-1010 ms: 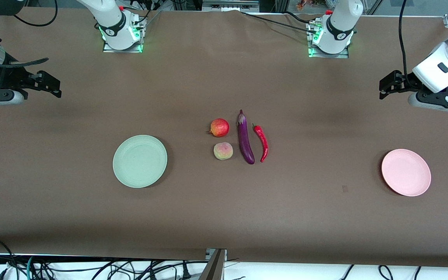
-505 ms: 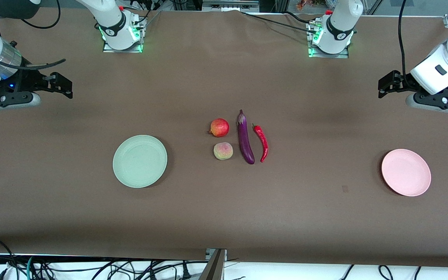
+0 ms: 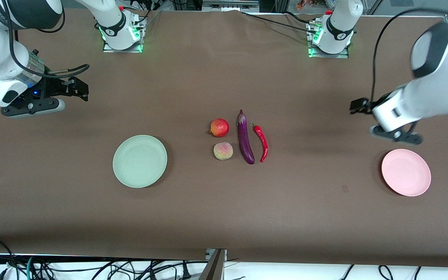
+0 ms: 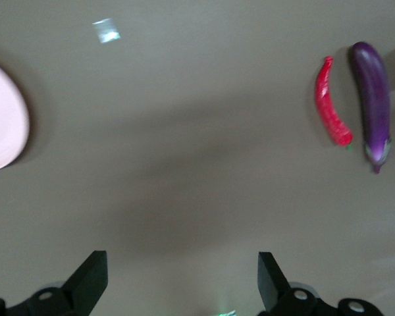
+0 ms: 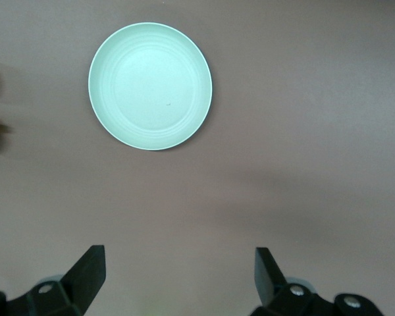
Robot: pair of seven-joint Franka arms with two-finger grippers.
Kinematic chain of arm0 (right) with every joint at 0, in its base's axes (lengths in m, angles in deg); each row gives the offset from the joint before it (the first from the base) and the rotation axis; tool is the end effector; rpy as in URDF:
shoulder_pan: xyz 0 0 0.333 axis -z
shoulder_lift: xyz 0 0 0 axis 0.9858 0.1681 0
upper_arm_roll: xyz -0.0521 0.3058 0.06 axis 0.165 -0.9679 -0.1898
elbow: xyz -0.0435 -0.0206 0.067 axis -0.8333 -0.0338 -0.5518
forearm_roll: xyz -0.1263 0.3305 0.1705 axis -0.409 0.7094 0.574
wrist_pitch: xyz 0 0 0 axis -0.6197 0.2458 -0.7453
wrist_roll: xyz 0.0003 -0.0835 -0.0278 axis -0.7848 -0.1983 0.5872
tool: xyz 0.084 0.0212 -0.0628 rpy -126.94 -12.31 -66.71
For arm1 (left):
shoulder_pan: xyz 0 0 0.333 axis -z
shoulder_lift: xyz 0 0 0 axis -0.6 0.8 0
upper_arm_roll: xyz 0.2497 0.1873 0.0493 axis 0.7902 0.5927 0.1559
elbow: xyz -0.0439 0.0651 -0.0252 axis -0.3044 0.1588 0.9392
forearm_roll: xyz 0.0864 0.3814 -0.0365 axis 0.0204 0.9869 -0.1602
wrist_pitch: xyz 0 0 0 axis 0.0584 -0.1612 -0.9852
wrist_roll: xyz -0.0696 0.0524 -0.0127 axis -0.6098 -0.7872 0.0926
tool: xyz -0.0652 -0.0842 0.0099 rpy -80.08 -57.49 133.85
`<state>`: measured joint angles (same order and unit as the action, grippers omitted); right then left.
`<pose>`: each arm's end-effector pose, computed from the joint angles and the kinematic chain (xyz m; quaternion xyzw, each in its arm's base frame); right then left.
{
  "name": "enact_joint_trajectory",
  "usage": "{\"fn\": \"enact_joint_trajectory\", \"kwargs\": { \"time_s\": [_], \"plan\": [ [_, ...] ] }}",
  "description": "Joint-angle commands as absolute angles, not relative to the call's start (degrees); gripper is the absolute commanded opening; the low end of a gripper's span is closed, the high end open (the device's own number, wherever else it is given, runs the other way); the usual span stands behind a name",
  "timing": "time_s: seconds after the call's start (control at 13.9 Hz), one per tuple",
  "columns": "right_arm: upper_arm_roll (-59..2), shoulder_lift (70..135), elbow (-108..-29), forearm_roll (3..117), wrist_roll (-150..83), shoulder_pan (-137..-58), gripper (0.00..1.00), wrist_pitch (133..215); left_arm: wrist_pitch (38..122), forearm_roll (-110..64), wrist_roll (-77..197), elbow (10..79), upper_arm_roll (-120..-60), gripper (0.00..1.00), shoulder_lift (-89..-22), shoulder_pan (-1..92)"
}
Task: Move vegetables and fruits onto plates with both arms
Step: 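Reach the left gripper to the red chili while the right gripper reaches the pomegranate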
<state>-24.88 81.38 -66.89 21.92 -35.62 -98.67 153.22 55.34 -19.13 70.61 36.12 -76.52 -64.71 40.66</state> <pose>0.5586 0.0882 0.5488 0.9936 0.1025 -0.0441 0.0166 0.6084 -0.0933 0.4523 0.9842 -0.1030 -0.1356 0.0475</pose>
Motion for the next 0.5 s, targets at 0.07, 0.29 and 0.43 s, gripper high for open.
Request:
{"fn": "enact_joint_trajectory", "kwargs": {
  "time_s": [0.07, 0.29, 0.43],
  "plan": [
    [-24.88, 81.78, -64.32, 22.63, -34.63, -99.13, 1.0, 152.98, 59.3, -22.98, 64.13, 34.2, -76.36, 1.0, -59.6, 44.24],
    [-24.88, 81.87, -63.09, 22.55, -34.54, -101.06, 1.0, 152.28, 66.07, -23.07, 55.07, 35.0, -76.36, 1.0, -55.38, 49.07],
    [-24.79, 83.18, -63.44, 23.16, -35.24, -101.07, 1.0, 152.28, 71.33, -23.25, 49.54, 36.48, -76.36, 1.0, -52.48, 53.2]
  ]
}}
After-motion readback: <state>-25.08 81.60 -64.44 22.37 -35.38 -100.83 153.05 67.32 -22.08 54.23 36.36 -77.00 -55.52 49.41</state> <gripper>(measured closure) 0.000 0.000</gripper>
